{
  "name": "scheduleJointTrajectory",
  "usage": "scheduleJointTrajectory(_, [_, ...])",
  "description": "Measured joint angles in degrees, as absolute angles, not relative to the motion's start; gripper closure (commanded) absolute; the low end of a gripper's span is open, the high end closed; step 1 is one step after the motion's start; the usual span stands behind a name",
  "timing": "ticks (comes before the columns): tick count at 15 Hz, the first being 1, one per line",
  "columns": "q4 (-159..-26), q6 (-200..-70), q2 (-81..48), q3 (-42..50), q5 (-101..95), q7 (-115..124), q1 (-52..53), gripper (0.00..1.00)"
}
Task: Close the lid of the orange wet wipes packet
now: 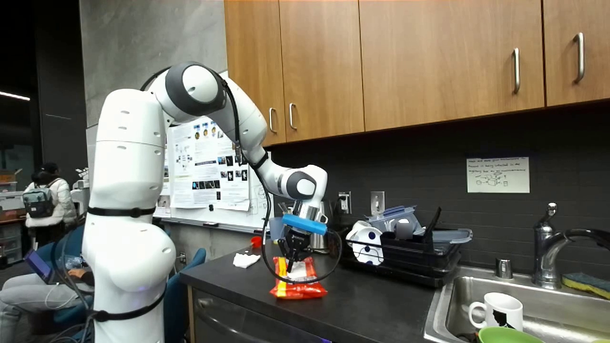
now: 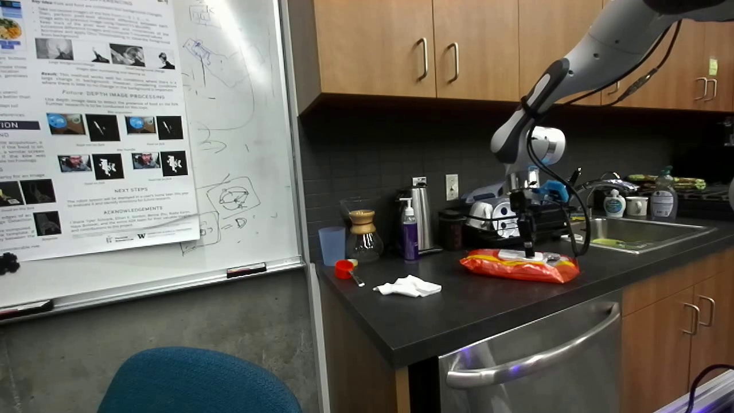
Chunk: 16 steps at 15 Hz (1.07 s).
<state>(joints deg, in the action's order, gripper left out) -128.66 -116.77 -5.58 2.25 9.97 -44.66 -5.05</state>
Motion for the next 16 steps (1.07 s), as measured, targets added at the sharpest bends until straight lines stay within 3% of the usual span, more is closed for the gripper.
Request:
scheduleJointTrajectory(14, [-128.56,-116.87,-5.20,2.57,9.16,-44.00,-5.42,1.00])
scheduleJointTrajectory(15, [-128.65,-116.85,-4.38,2.96,8.93,-43.63,-5.72,0.74])
scheduleJointTrajectory(16, [-128.84,-116.84,-3.37,3.47,8.68,-43.18,-6.05,0.72])
